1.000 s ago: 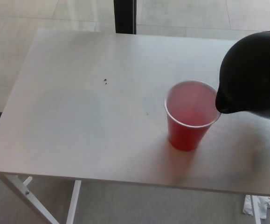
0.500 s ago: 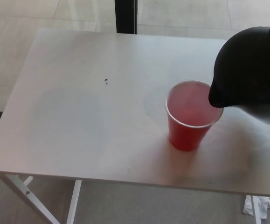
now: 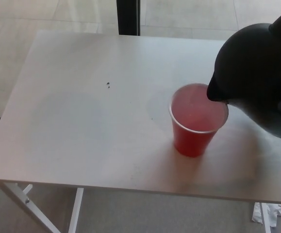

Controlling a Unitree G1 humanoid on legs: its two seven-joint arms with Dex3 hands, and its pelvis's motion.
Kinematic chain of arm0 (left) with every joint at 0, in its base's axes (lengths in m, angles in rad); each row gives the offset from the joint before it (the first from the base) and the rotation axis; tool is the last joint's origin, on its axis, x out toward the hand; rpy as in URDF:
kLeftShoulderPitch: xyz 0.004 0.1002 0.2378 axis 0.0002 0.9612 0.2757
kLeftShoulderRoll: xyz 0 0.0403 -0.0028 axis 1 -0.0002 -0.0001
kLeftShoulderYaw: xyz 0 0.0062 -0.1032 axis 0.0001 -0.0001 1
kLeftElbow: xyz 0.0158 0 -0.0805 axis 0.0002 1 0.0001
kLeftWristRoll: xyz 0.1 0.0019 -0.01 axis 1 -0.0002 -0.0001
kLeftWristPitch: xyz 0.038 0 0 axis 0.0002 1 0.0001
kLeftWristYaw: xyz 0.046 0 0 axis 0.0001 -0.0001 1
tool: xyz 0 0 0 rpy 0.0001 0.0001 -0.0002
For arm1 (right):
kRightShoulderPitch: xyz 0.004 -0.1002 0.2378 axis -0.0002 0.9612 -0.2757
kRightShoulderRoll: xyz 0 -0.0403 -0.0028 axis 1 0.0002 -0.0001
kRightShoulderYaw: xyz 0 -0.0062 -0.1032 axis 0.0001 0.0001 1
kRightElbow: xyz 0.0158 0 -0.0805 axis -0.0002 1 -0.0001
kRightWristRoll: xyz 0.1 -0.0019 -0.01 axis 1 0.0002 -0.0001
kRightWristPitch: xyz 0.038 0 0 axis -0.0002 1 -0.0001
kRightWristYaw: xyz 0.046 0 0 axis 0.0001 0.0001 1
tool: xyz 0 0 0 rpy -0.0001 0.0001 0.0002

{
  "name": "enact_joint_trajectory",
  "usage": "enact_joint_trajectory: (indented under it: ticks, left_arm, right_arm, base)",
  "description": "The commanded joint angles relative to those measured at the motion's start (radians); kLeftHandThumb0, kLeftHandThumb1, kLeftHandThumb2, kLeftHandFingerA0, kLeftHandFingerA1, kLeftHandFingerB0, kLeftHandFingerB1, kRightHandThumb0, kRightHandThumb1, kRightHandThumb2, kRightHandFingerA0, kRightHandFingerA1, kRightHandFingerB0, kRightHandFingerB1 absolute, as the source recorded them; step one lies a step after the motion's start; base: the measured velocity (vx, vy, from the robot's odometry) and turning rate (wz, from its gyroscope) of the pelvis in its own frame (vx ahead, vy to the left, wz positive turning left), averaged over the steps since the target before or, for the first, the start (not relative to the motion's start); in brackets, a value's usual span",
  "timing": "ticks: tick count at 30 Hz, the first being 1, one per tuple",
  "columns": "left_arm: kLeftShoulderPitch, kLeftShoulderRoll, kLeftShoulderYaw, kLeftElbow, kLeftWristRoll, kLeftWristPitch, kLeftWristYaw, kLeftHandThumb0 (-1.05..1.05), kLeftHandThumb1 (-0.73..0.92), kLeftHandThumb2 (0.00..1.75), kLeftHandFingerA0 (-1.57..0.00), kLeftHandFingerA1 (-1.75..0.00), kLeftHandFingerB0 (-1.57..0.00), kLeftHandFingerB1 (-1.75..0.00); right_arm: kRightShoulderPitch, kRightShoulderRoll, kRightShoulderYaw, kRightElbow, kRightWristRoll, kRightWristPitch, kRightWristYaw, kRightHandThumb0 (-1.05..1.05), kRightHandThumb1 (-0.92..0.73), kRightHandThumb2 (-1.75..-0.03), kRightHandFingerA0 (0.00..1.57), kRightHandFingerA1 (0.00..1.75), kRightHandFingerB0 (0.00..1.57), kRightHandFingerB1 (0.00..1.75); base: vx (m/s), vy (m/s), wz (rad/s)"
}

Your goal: The robot uses its right hand to lift up a kettle kept on the middle of the desk by its handle and tilt it into a glass kept next to it to pour out water

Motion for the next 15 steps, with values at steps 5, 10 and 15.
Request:
enact_joint_trajectory:
  ticks: [5,10,15]
  left_arm:
    - [-0.009,0.018,-0.002,-0.001,0.007,0.013,0.008,-0.85,0.91,0.67,-0.50,-0.57,-0.35,-0.52]
    - [-0.007,0.018,-0.001,-0.003,0.005,0.006,-0.003,-0.81,0.73,1.11,-0.43,-0.63,-0.31,-0.60]
    - [-0.016,0.022,-0.007,-0.009,0.011,0.010,0.004,-0.87,0.91,0.67,-0.49,-0.57,-0.35,-0.52]
  right_arm:
    - [-0.005,0.015,0.007,-0.082,-0.004,0.050,0.001,-0.19,-0.51,-1.02,0.92,1.75,0.70,1.64]
    - [-0.007,0.007,0.022,-0.101,-0.001,0.026,0.012,-0.22,-0.49,-1.08,0.90,1.75,0.77,1.46]
    - [-0.024,0.012,0.028,-0.140,0.004,0.050,0.039,-0.22,-0.51,-1.03,0.90,1.66,0.85,0.85]
  base:
    - [0.00,0.000,0.00]
    - [0.00,0.000,0.00]
    - [0.00,0.000,0.00]
